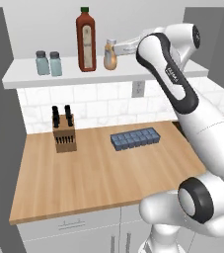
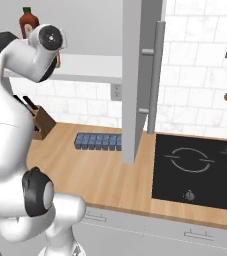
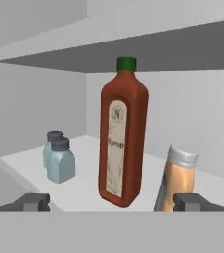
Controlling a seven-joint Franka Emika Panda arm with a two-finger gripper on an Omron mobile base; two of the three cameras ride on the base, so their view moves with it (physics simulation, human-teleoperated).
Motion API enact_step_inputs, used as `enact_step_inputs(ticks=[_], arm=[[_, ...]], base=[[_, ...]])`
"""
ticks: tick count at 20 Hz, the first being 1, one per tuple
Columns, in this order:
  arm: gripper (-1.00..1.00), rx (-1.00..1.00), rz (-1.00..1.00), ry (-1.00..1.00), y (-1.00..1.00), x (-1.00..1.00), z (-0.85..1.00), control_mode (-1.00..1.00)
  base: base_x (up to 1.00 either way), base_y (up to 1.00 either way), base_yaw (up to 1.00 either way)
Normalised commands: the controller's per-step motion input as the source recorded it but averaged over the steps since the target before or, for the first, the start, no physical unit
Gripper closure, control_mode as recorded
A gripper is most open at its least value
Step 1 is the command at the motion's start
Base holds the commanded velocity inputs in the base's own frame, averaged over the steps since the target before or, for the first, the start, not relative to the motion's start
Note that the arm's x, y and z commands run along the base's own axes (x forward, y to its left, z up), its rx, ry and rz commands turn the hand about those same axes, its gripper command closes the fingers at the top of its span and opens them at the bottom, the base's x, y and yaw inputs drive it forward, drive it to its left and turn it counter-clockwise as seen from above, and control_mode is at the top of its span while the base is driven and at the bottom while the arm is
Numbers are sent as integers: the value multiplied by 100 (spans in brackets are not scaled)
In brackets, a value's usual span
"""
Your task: Put the shaker and condiment bottle from the counter next to their counterparts in the cabinet.
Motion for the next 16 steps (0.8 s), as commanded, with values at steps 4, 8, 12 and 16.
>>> enact_step_inputs(ticks=[4,8,12,16], arm=[[-100,0,0,-1,0,-73,10,-100],[-100,0,0,0,0,-69,8,-100],[-100,0,-1,0,0,-72,7,-100],[-100,0,-7,0,0,-74,4,-100]], base=[[0,0,0],[0,0,0],[0,0,0],[0,0,0]])
